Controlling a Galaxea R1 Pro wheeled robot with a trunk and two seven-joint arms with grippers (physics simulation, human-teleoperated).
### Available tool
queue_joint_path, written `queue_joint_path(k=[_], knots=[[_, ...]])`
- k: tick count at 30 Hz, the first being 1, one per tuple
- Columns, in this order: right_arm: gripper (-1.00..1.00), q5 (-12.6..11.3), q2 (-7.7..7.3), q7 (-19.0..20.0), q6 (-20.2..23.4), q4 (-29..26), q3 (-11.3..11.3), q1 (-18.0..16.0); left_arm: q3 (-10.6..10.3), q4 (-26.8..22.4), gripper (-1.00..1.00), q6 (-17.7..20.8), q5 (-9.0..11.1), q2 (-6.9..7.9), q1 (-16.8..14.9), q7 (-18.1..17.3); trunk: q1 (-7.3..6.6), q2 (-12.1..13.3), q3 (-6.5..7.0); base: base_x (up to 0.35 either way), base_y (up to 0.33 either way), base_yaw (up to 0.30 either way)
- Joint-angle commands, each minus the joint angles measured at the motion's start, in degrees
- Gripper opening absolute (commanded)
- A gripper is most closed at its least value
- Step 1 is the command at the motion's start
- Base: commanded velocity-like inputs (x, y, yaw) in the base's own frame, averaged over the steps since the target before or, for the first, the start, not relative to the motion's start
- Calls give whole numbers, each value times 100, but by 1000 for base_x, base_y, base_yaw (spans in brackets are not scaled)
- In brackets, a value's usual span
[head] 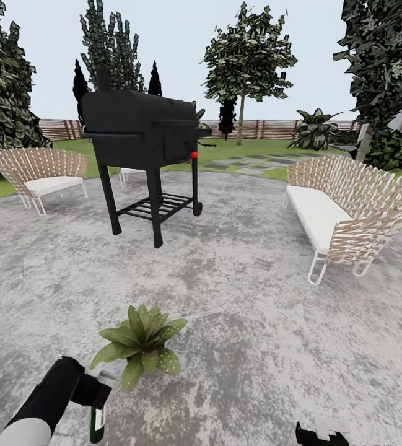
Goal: Pick up the pesticide atomizer in the garden and spray insectifuge to fully cover both potted plants in the garden.
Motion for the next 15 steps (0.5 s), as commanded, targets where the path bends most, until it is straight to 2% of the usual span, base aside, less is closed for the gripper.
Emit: queue_joint_path(k=[1,11,15], knots=[[100,59,0,-13,-17,7,-47,-5,18,-10,-100,12,-53,-14,-4,-47,-1,-2,-4,0,0,-155],[100,65,-1,-10,-17,7,-48,-5,24,-14,-100,10,-57,6,-5,-48,-1,-2,26,0,5,-253],[100,62,-4,-10,-17,8,-44,-5,24,-14,-100,10,-63,6,-4,-48,-1,-2,37,0,220,-266]])
